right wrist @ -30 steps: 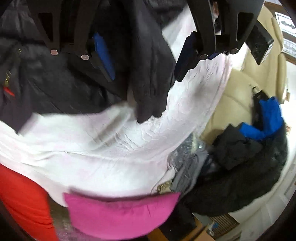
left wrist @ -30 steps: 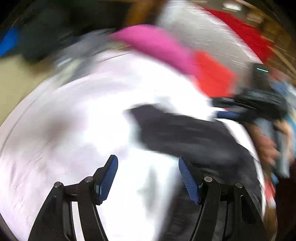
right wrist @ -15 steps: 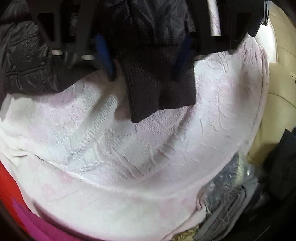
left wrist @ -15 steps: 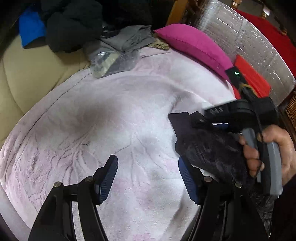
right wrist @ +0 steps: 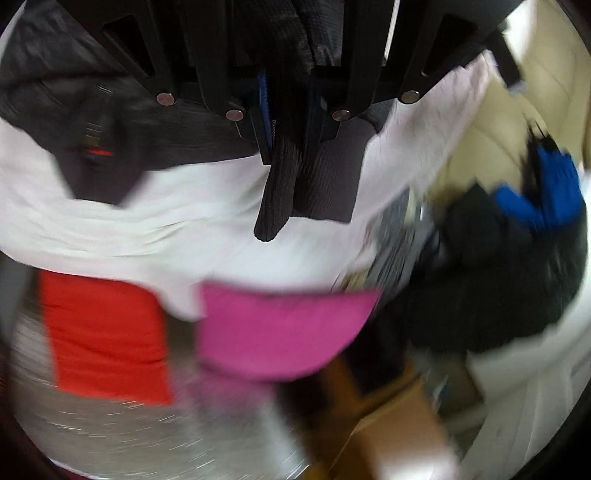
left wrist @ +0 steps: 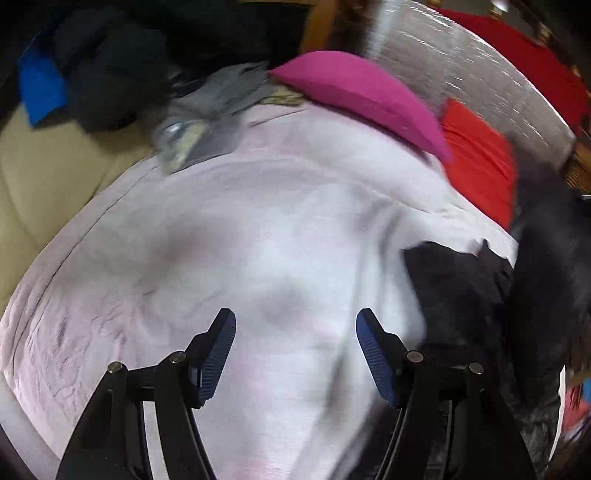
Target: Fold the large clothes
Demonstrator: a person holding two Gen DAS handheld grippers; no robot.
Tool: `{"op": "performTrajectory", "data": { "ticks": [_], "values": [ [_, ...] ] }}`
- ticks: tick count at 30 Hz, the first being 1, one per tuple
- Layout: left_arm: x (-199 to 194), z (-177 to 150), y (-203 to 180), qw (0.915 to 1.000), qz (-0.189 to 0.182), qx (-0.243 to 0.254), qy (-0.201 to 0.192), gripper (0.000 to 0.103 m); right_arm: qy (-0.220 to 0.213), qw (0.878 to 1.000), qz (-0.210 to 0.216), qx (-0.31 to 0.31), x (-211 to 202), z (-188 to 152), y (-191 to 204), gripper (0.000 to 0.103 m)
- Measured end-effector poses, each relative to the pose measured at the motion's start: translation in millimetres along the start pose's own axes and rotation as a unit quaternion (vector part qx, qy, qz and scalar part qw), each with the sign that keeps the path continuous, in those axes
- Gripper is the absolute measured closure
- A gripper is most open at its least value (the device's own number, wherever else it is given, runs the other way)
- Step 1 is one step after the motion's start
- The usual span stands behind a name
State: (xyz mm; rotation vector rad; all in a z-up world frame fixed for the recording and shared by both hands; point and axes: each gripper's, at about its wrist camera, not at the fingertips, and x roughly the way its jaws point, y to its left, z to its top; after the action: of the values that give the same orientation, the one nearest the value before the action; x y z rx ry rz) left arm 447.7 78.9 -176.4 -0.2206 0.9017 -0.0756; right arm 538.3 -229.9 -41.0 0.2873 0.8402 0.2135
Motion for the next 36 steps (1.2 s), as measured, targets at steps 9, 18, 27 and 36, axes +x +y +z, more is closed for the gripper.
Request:
{"op": "performTrajectory", "data": {
  "ticks": [9, 18, 27, 36],
  "values": [
    [-2.0, -29.2, -107.7, 0.9936, -0.037, 0.104, -0.023, 0.034, -0.161, 0.959, -0.033, 0.231, -164.5, -103.0, -180.1, 0.089],
    [36.2, -38.6, -140.4, 0.9951, 0.003, 0.097, 0.018, 0.028, -0.067, 0.916, -0.032, 0.394, -116.2, -228.5, -287.7, 0.089],
    [56.4, -29.6, -129.0, 0.9967, 0.023, 0.073, 0.026, 0.022, -0.091, 0.909, -0.007, 0.406, -134.0, -226.3, -300.3, 0.082],
    [61.5, -37.1, -141.6, 0.9915, 0.055, 0.116, 0.02, 0.021, -0.143, 0.916, -0.071, 0.367, -165.8, -202.6, -321.9, 0.019]
  ]
}}
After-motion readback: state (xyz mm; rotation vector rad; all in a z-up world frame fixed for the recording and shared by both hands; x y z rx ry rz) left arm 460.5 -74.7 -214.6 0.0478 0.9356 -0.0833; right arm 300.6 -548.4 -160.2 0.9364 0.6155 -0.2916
